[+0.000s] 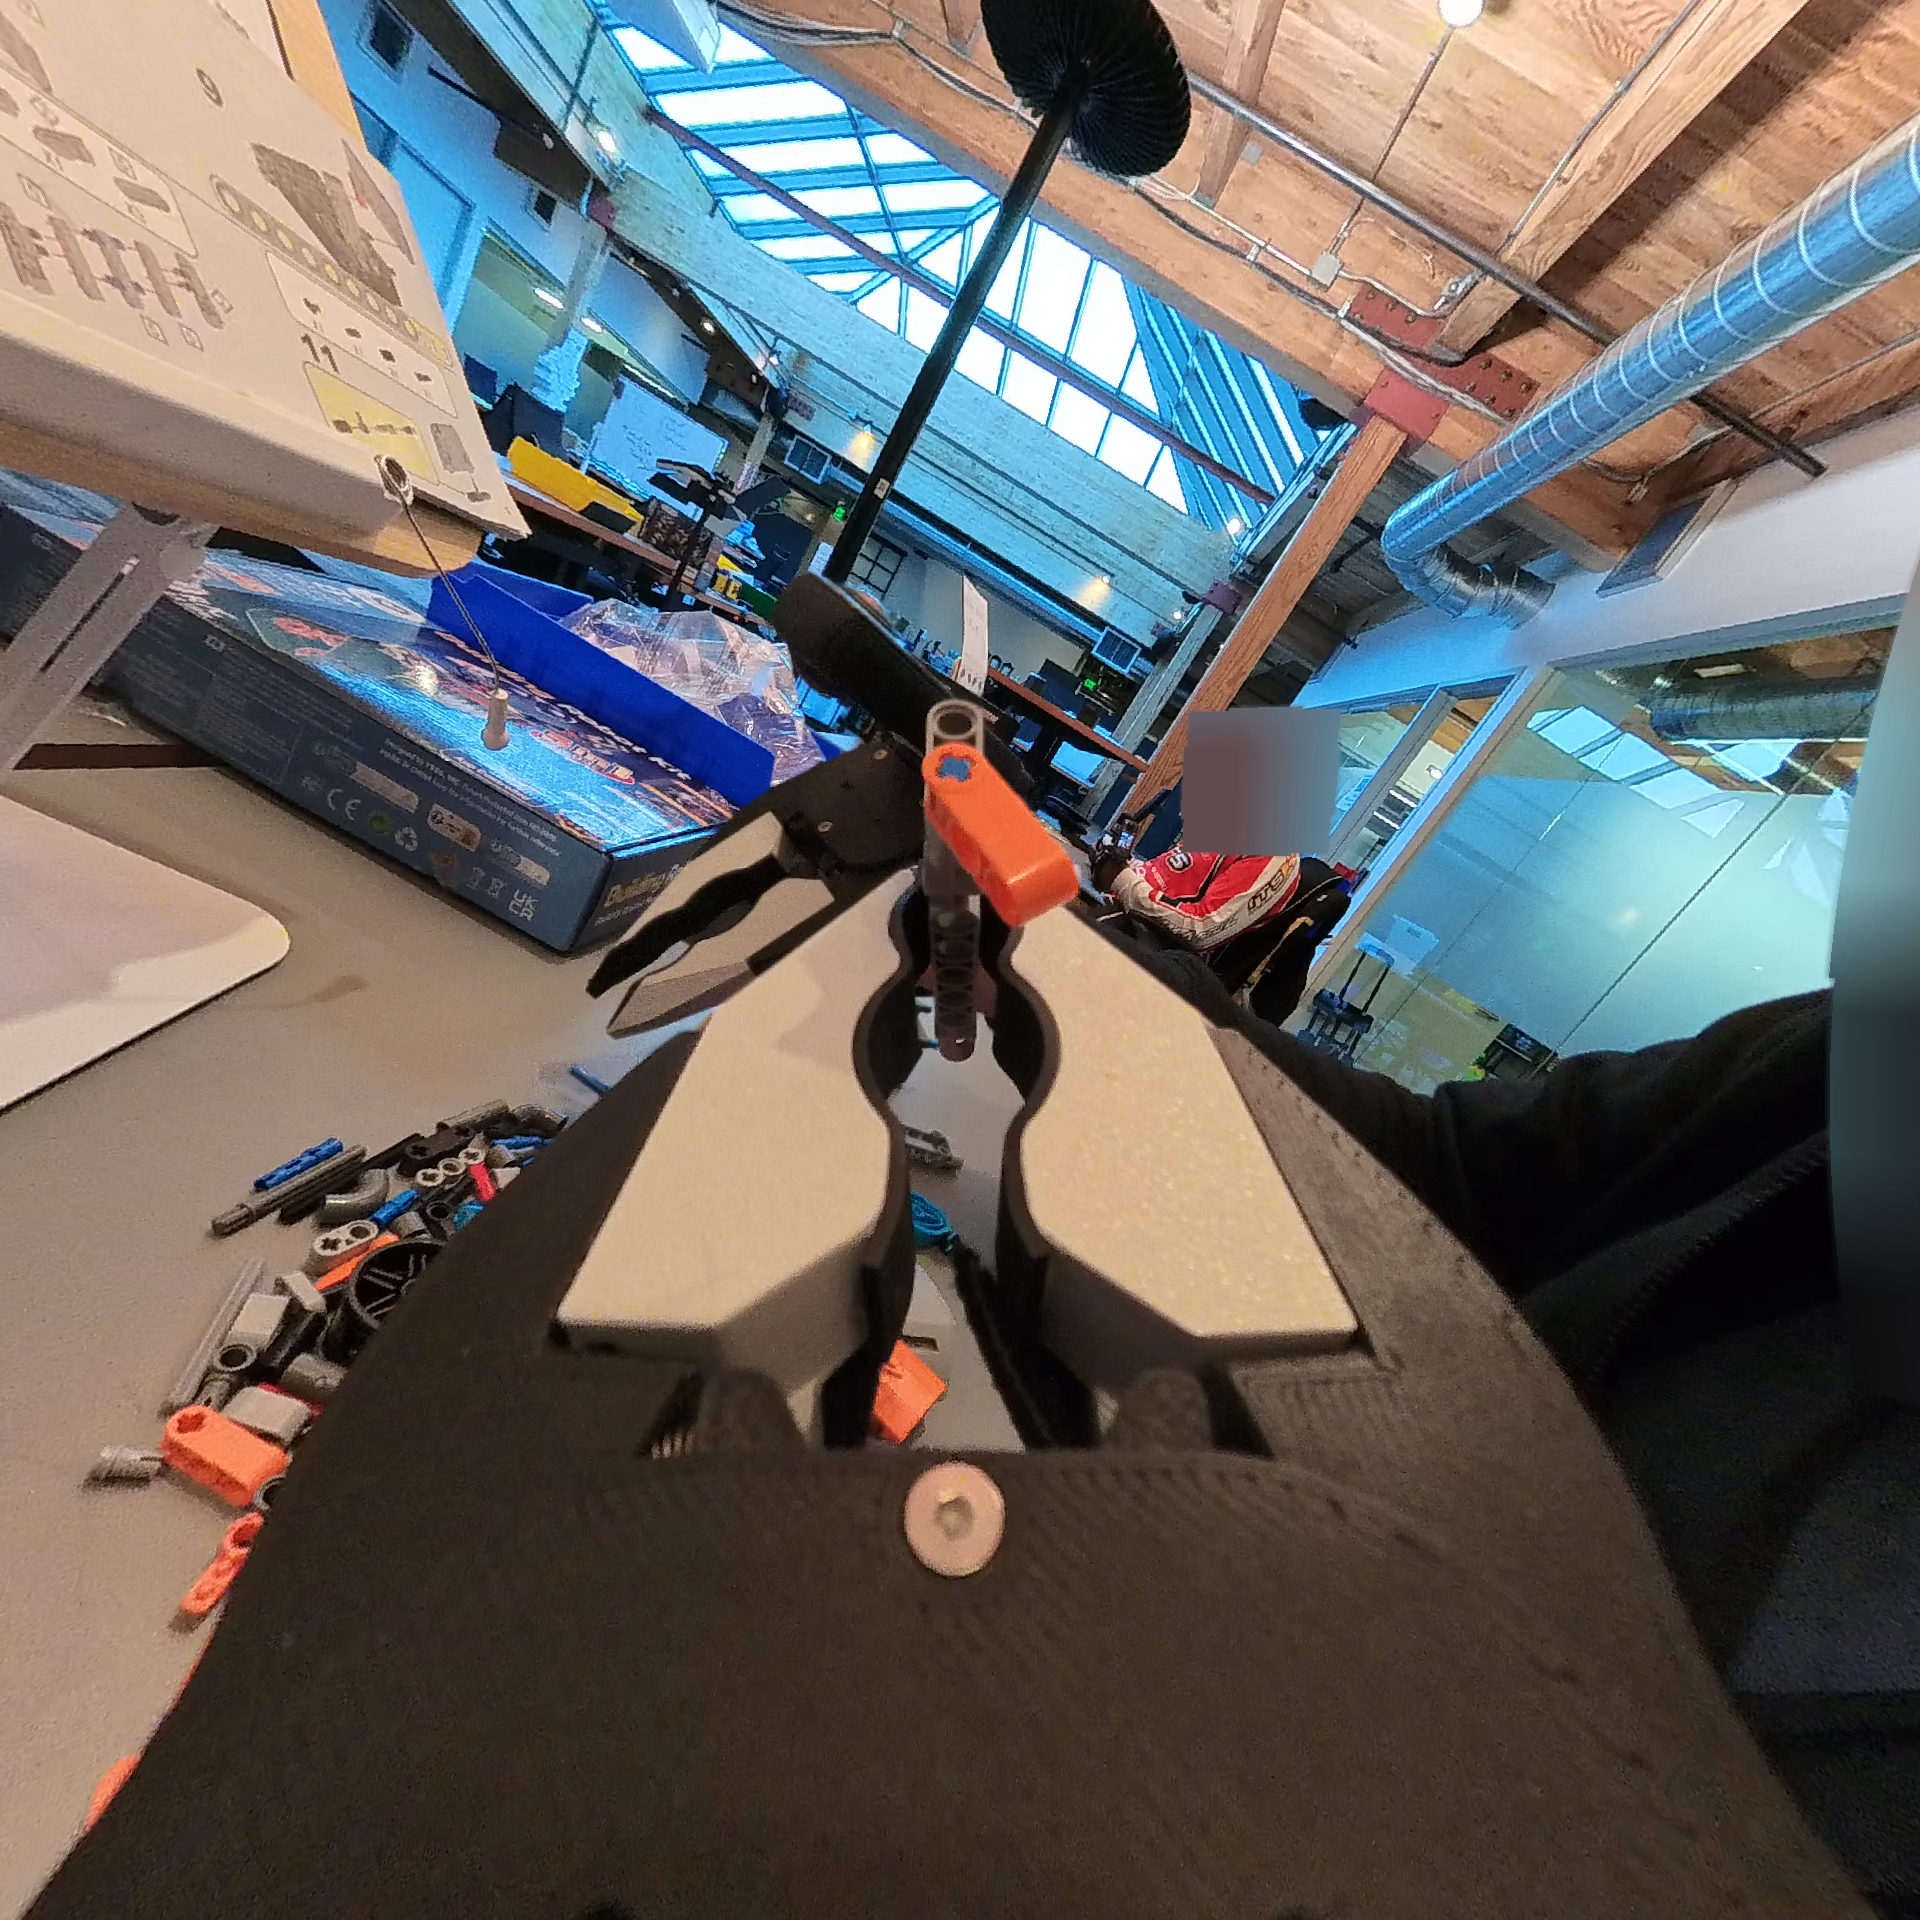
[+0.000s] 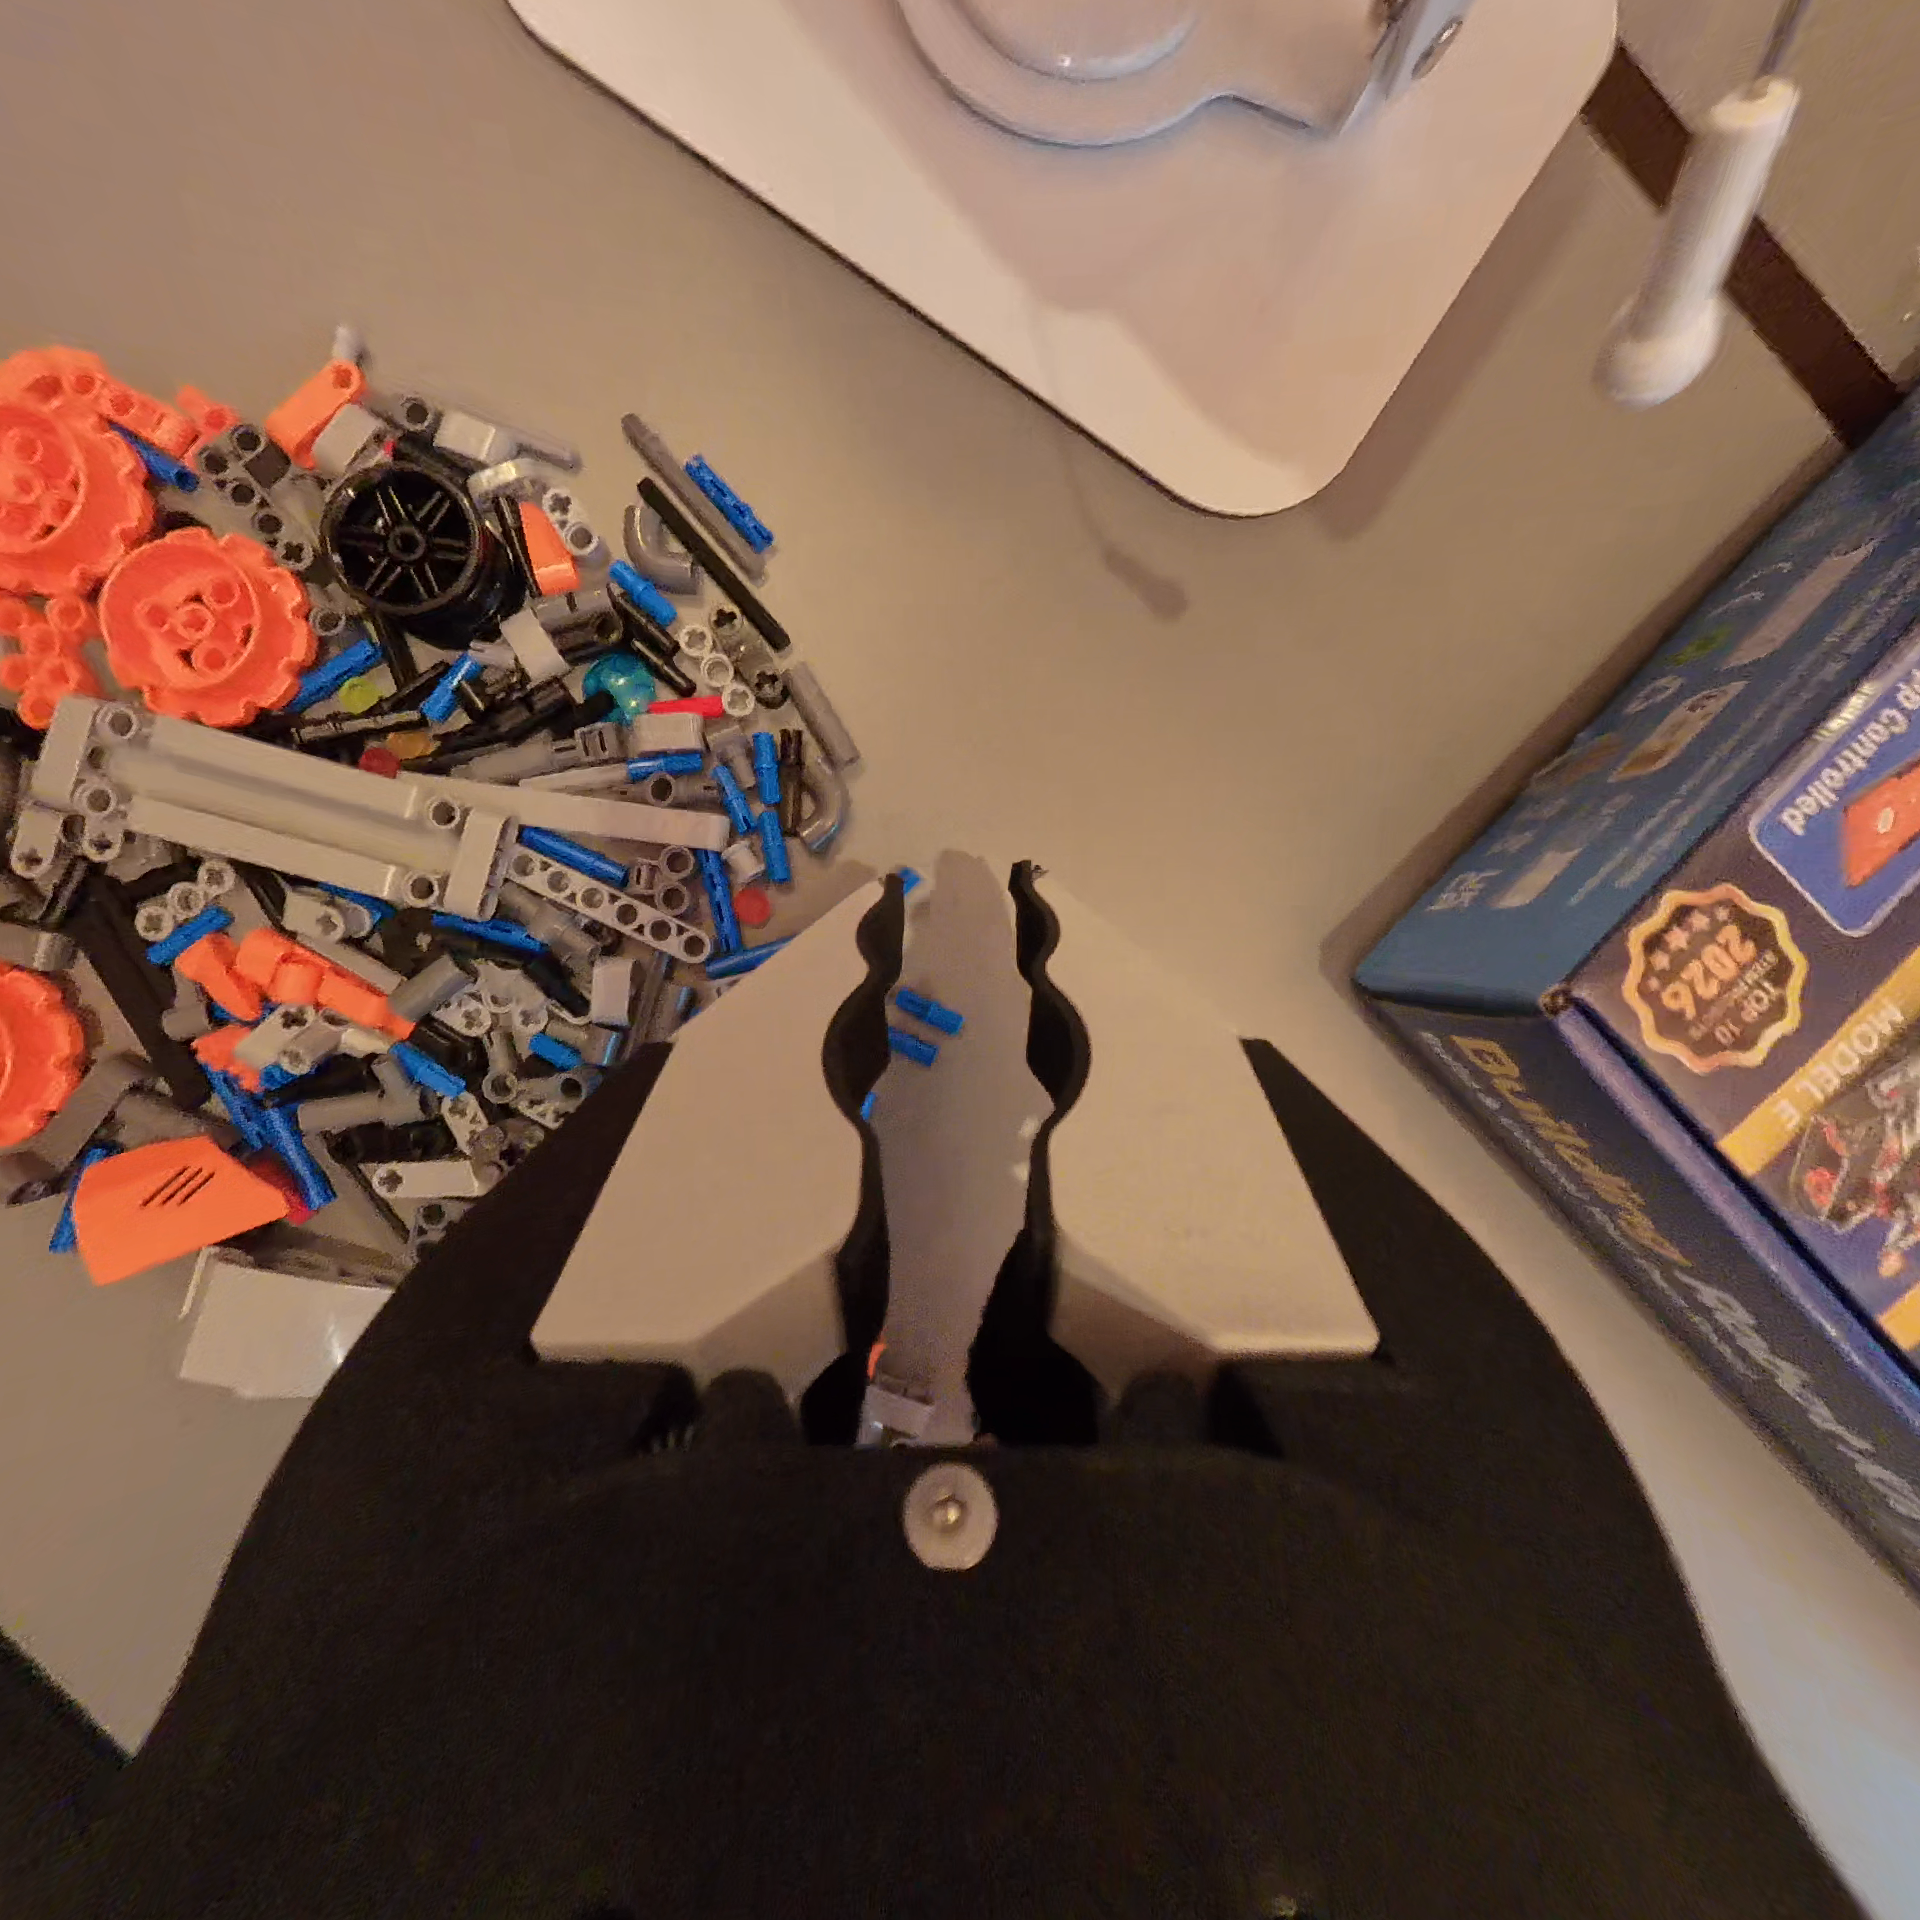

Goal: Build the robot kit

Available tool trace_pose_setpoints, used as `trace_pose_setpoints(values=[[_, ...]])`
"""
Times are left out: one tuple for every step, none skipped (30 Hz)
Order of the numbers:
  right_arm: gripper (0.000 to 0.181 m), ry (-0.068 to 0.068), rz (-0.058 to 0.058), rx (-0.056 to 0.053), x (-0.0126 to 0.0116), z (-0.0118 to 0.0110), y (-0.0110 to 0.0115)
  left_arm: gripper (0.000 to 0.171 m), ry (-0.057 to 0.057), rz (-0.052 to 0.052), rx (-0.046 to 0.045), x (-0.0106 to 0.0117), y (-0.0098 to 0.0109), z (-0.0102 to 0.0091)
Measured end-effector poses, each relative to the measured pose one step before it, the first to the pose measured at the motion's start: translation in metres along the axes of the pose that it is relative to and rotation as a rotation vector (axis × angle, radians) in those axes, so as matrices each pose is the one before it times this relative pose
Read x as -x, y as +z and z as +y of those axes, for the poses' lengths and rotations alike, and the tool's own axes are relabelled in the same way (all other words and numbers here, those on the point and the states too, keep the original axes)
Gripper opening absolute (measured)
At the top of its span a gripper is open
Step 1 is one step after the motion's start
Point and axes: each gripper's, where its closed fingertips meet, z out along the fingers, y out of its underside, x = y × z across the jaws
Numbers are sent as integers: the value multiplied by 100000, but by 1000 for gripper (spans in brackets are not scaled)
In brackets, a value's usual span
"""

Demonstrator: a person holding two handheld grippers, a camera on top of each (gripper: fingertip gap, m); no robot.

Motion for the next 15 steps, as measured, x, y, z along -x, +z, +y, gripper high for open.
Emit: trace_pose_setpoints(values=[[18,-1329,-620,1993,-93,216,286,5,236,-426,147,65,-30,22],[16,-1338,208,1995,-262,331,187,5,7,-26,-376,-1,-58,-94],[13,-862,-205,2316,-191,450,50,5,-164,169,-494,-42,-60,-113],[13,-124,-1311,2220,19,399,-37,5,-119,156,-308,-37,-13,-72],[14,87,-1566,1101,145,203,-22,5,-36,239,-49,-53,18,-17],[15,-241,-1684,1221,255,191,45,5,18,318,225,-86,72,33],[15,-543,-1483,678,333,131,39,5,91,278,345,-70,79,75],[16,-1419,-1344,185,412,46,70,5,130,146,415,-44,73,92],[18,-1897,-674,316,328,47,137,5,37,-65,285,12,25,75],[18,-1497,309,218,85,12,155,5,-70,-91,-34,30,-1,-7],[19,-1025,953,192,-118,-29,154,5,-24,-82,-222,24,-36,-41],[20,-1935,-330,554,94,-16,186,5,57,-195,-119,49,-24,-24],[21,-1879,143,890,10,-40,194,5,0,-195,43,47,2,19],[21,-2072,1865,229,-303,-189,129,5,-80,-37,59,21,11,23],[20,-2927,1633,-216,-266,-255,108,5,-89,107,96,-5,28,37]])
